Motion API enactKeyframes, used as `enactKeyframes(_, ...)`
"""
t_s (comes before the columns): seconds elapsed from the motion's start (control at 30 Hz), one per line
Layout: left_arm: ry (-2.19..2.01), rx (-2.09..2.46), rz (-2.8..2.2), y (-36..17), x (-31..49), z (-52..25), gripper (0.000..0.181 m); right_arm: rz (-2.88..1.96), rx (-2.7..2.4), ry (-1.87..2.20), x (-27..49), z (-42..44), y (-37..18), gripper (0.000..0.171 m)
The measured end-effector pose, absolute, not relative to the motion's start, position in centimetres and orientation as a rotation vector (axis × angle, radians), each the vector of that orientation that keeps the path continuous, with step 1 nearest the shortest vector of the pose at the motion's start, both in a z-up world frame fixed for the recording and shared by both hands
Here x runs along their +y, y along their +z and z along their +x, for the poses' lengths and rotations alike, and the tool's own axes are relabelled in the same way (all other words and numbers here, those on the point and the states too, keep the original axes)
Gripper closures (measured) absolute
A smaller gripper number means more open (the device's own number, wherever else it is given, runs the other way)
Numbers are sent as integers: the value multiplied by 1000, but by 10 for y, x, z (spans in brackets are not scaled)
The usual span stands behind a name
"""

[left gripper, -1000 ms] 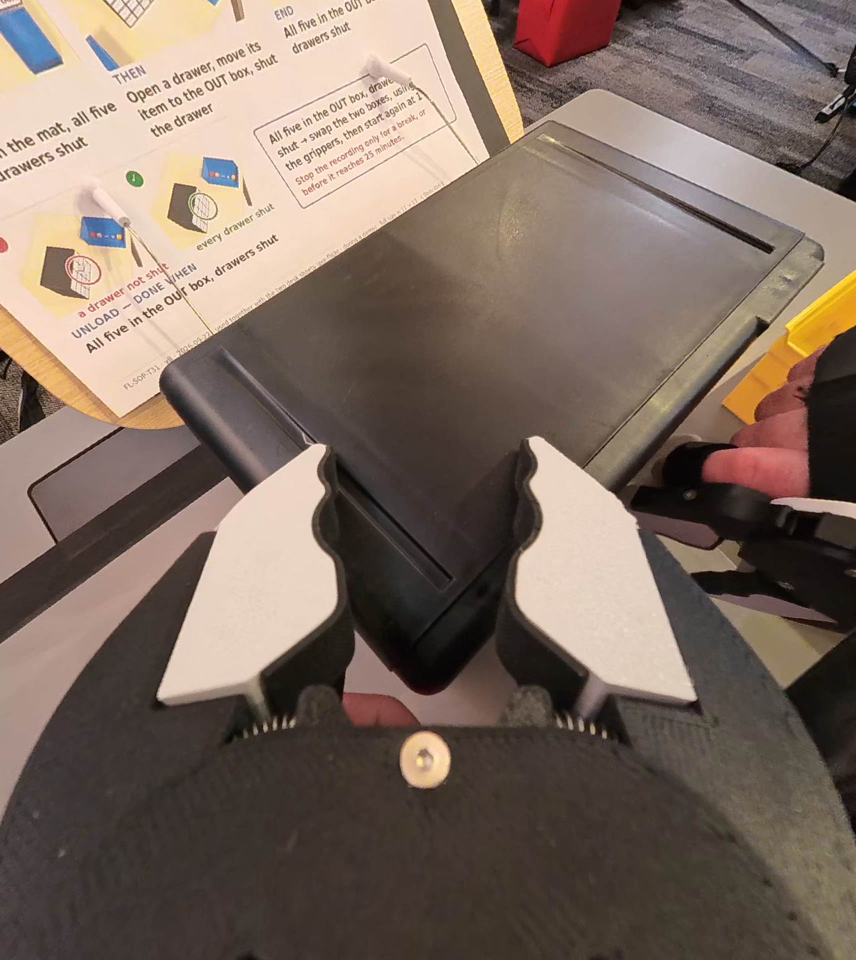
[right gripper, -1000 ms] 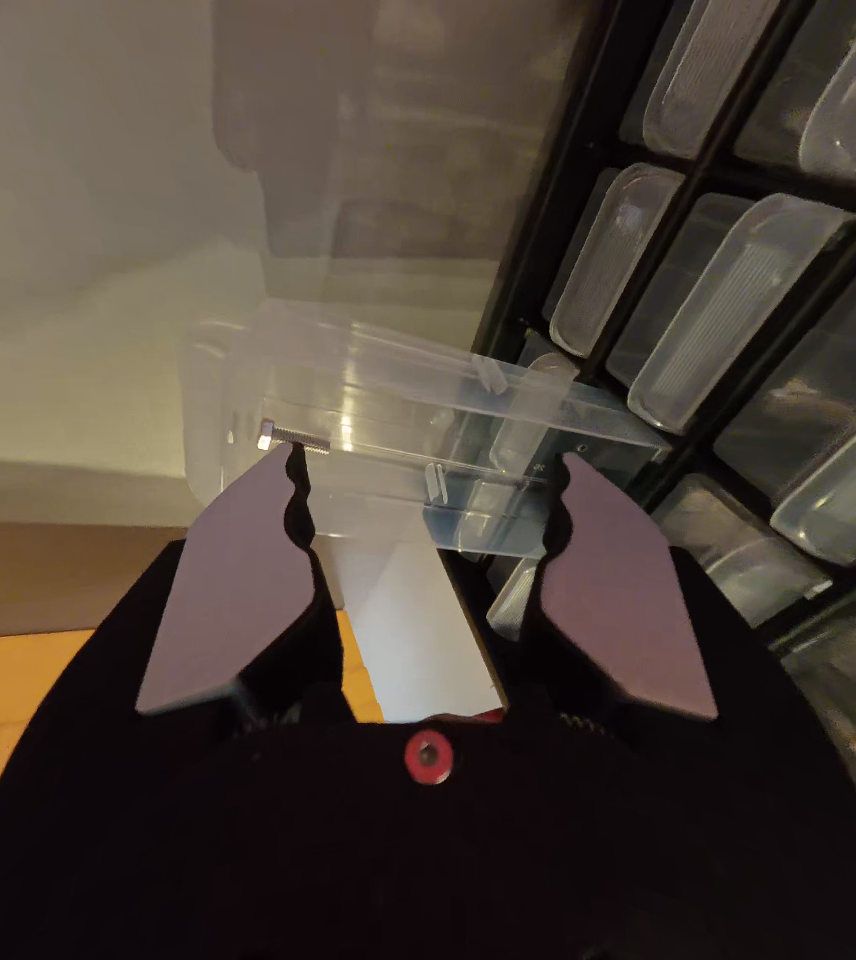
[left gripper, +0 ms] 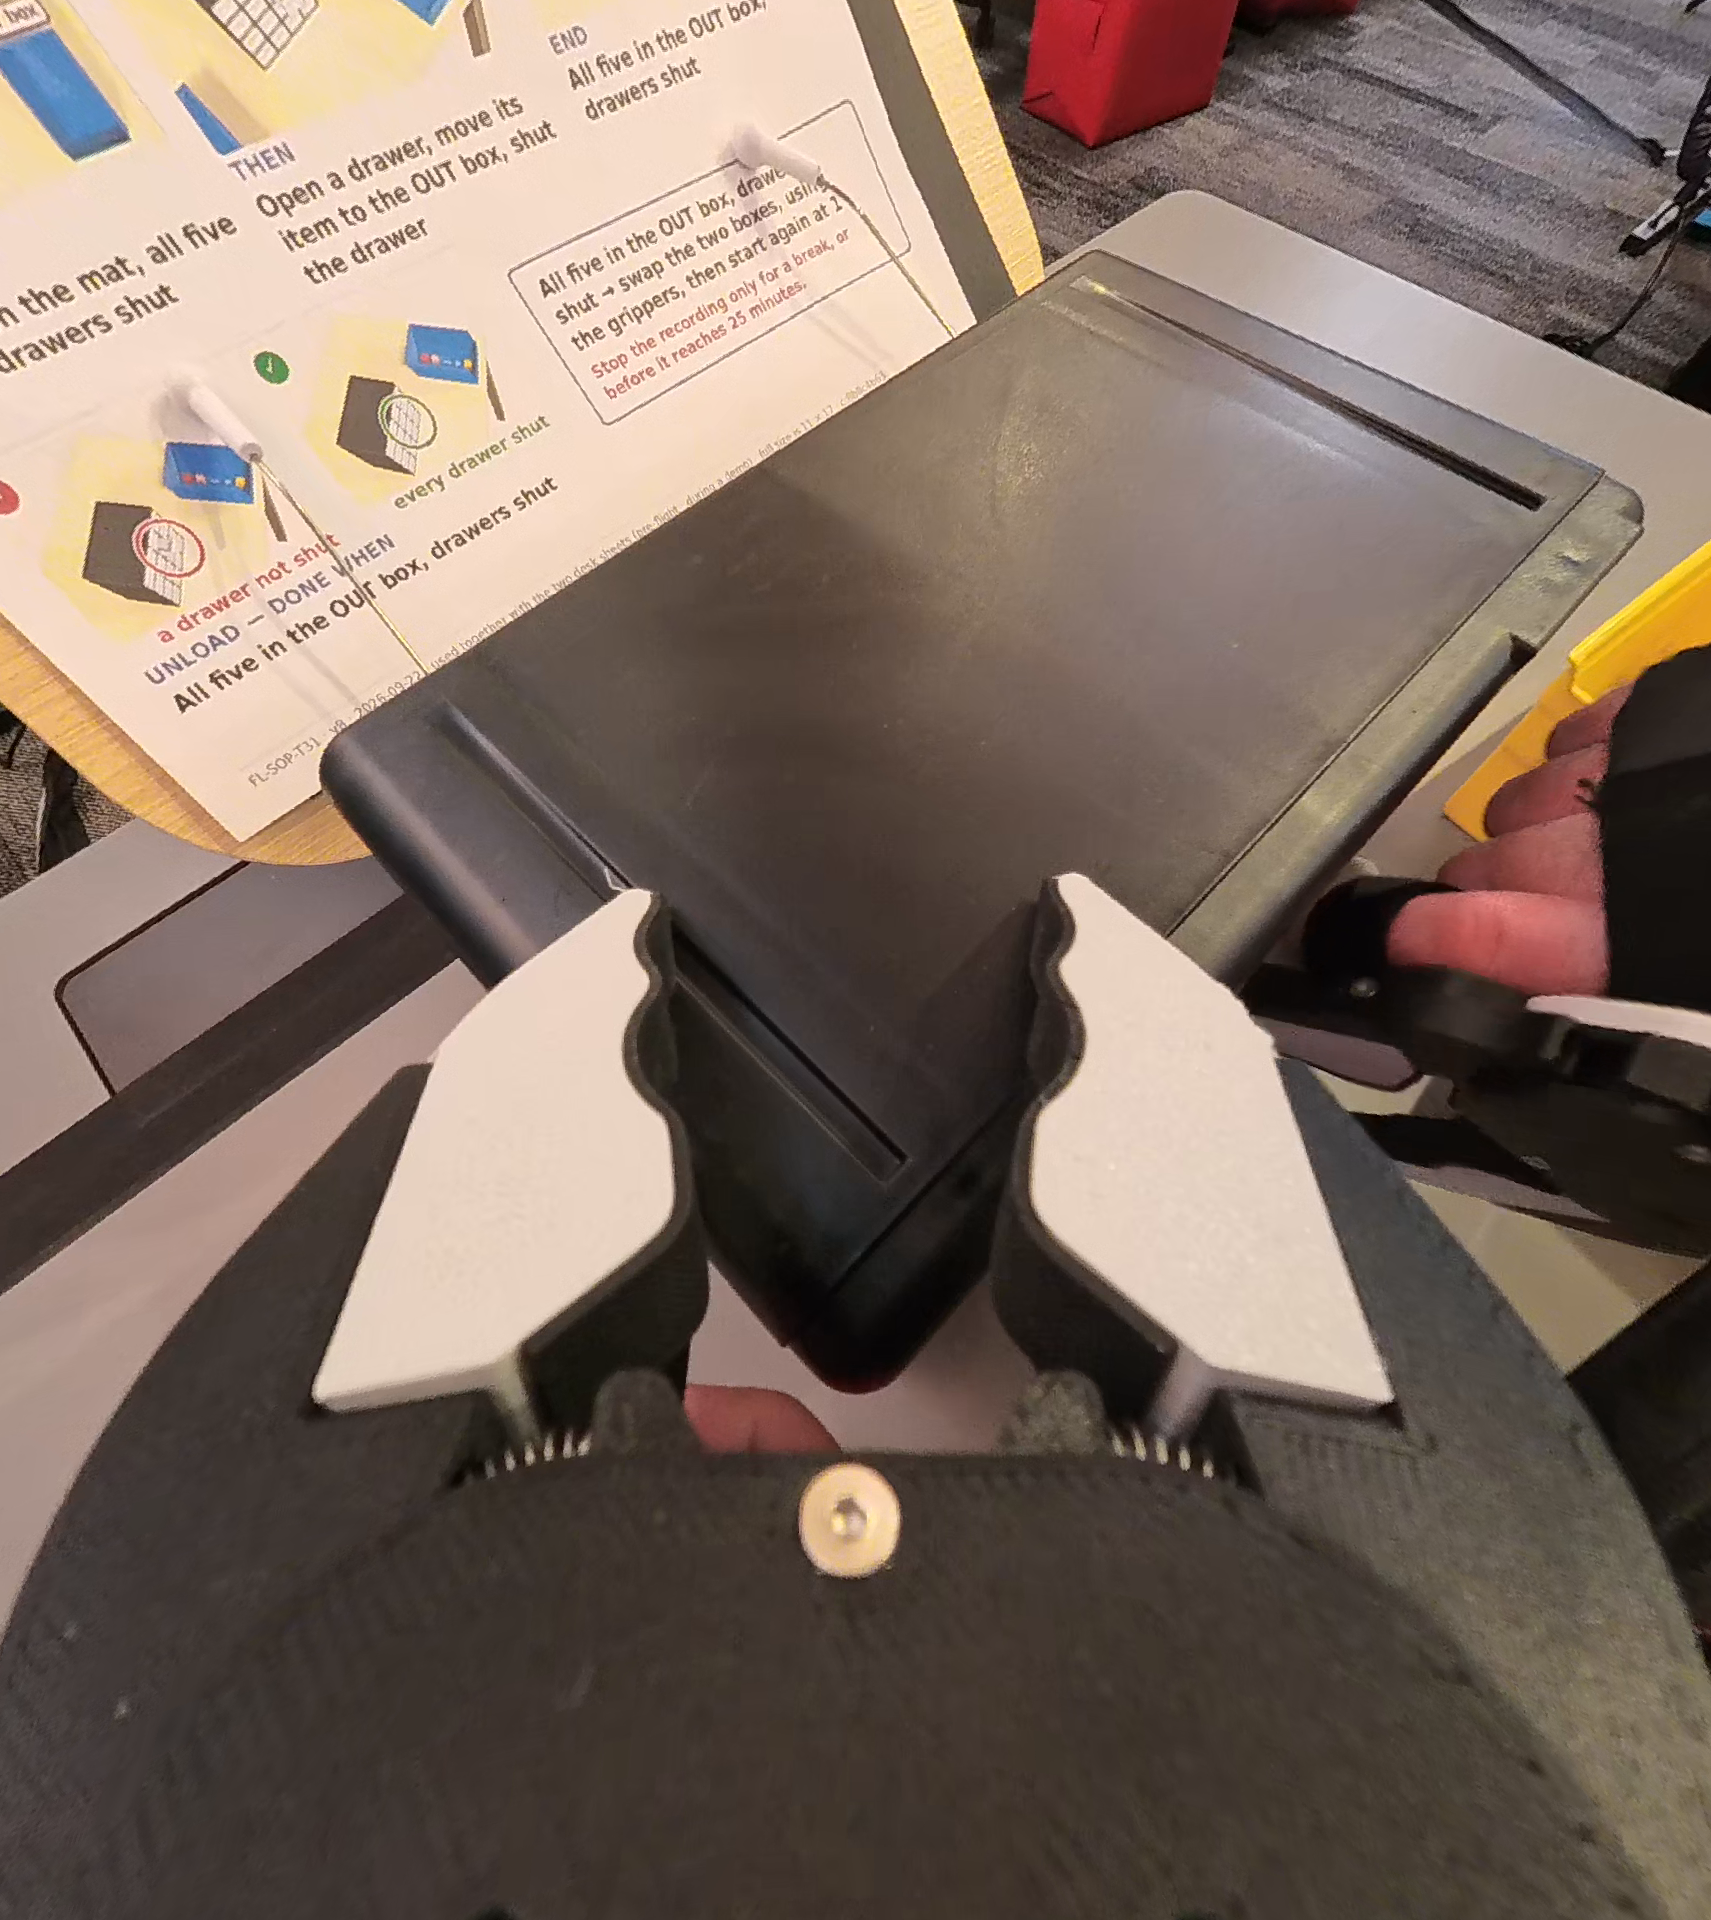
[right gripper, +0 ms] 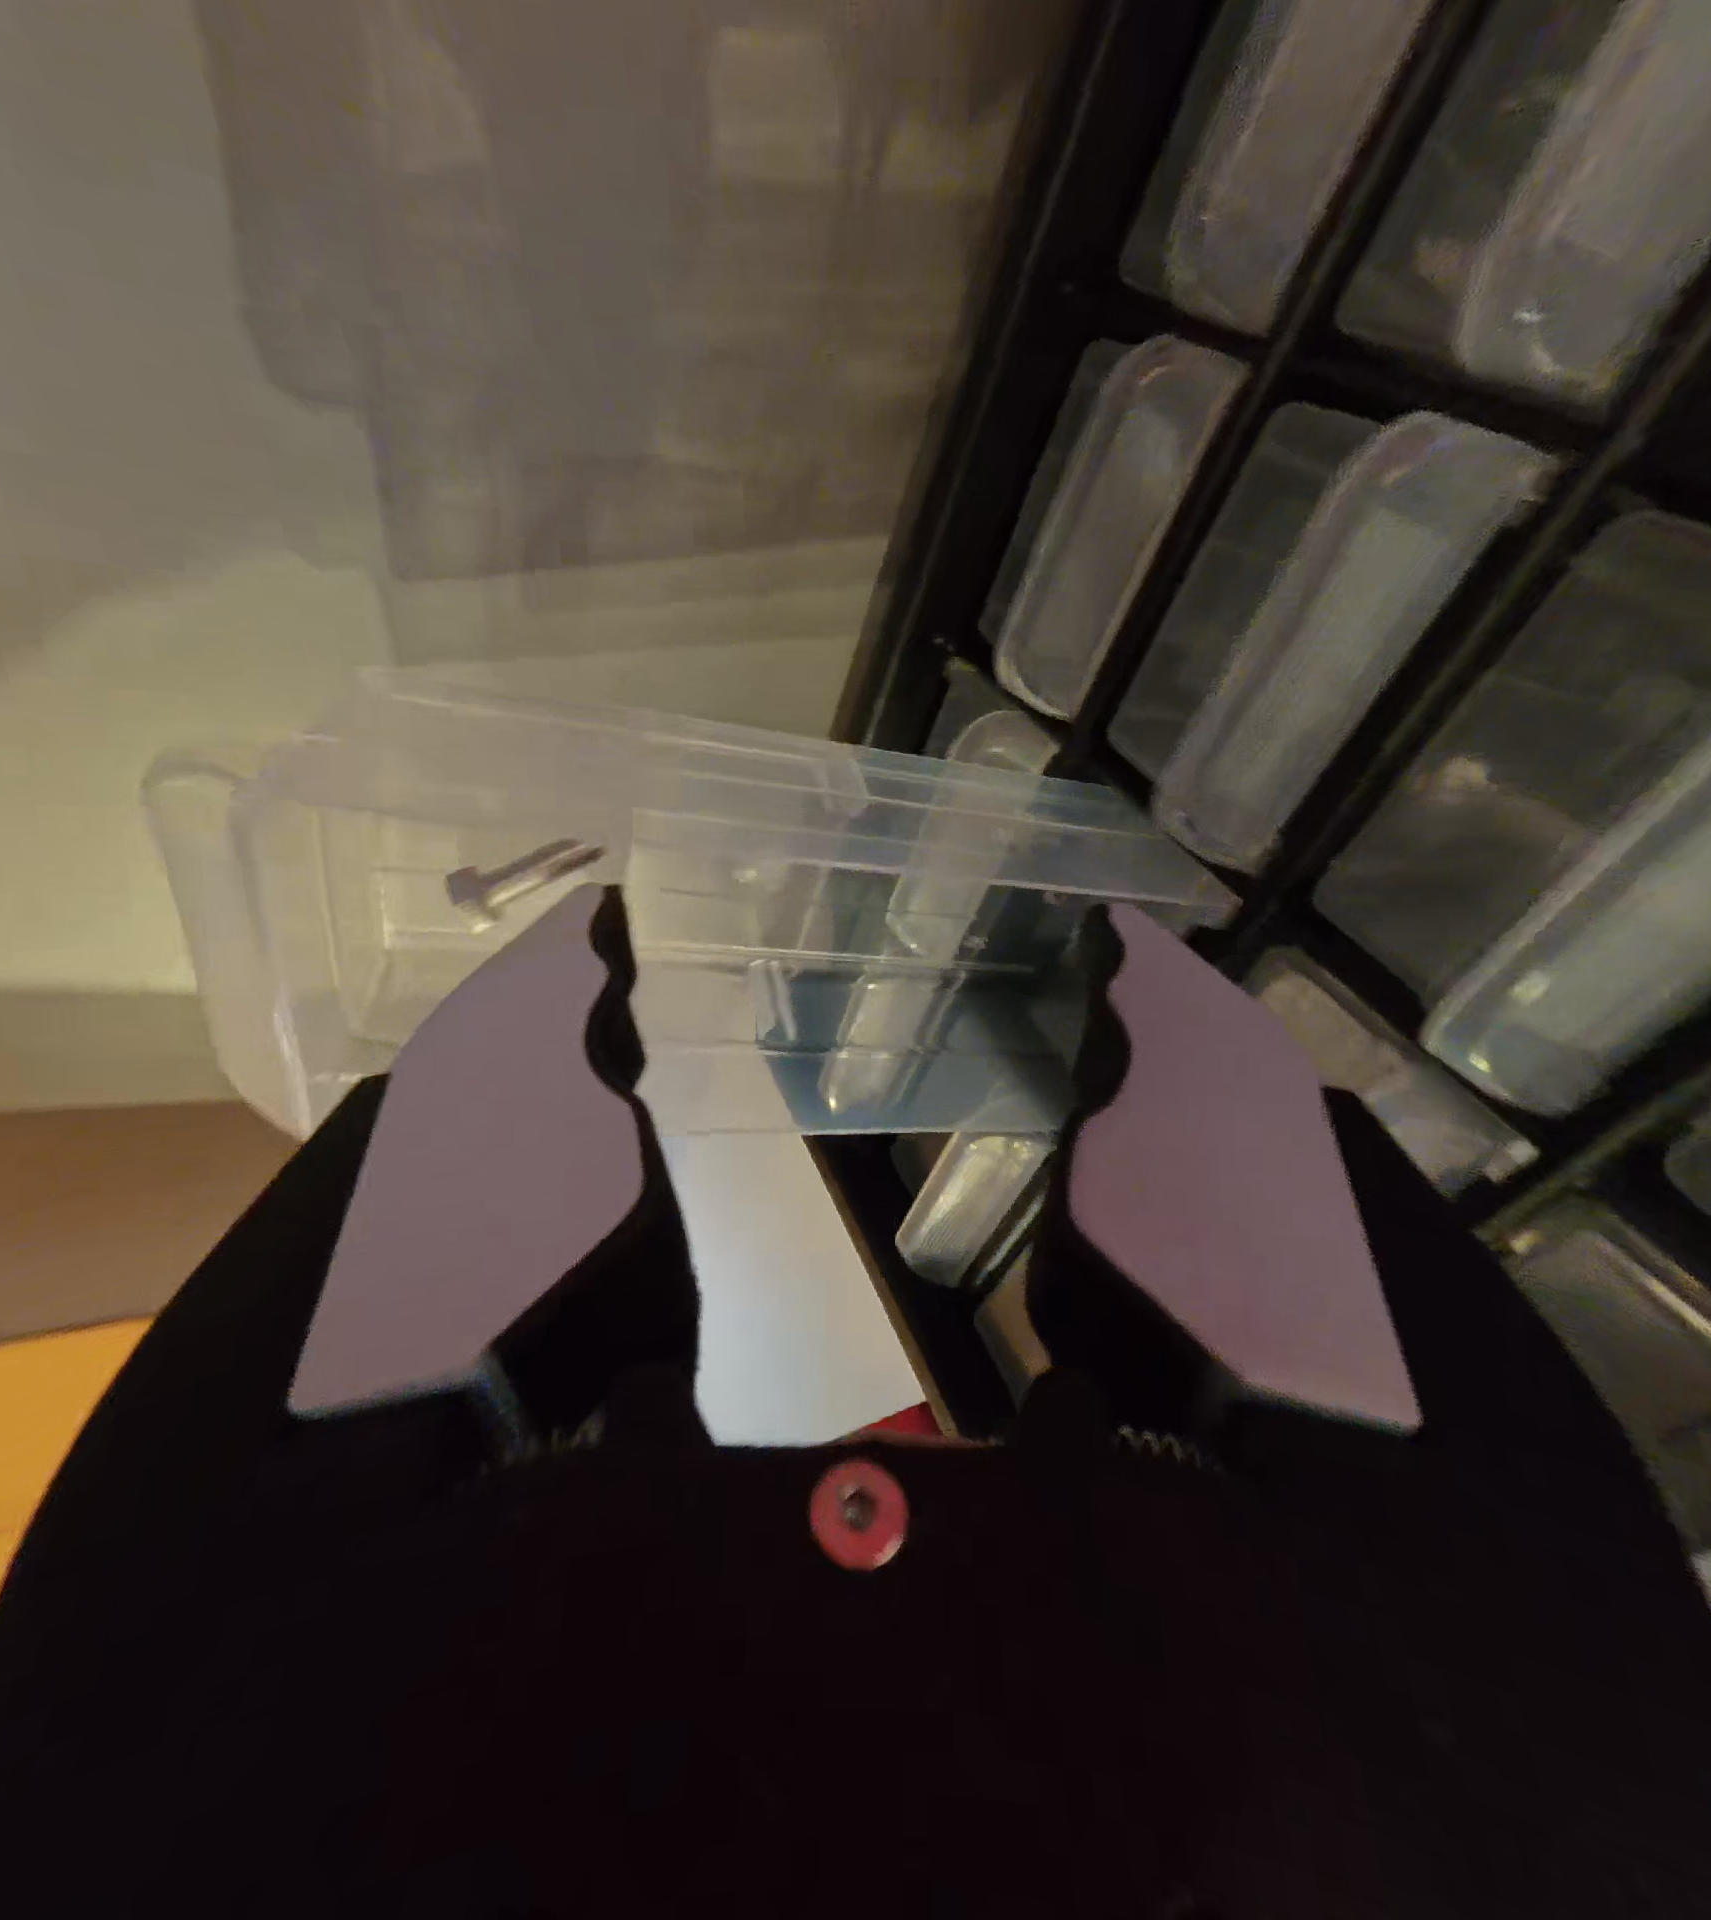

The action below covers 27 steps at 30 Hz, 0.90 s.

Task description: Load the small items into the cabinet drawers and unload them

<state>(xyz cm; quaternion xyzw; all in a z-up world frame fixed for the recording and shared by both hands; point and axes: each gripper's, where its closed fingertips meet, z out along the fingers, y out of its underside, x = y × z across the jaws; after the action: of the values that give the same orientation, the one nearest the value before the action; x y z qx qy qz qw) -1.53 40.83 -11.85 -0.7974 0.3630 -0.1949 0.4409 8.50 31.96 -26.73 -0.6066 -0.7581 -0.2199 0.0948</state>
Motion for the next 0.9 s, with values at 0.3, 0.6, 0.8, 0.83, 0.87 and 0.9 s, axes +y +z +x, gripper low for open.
enactKeyframes(0.3,-483,901,-1980,-118,409,-15,113,-1998,-2222,-377,288,82,-264,100)
enactKeyframes(0.6,-482,899,-1980,-118,409,-15,114,-1900,-2189,-559,307,84,-267,119)
enactKeyframes(0.8,-484,895,-1976,-118,409,-15,114,-1899,-2109,-530,317,84,-262,125)
enactKeyframes(0.83,-484,897,-1976,-118,409,-15,114,-1906,-2101,-494,315,84,-260,125)
enactKeyframes(0.87,-484,898,-1976,-118,409,-15,114,-1912,-2100,-477,314,85,-259,122)
enactKeyframes(0.9,-484,899,-1977,-118,409,-15,114,-1922,-2113,-449,311,86,-259,119)
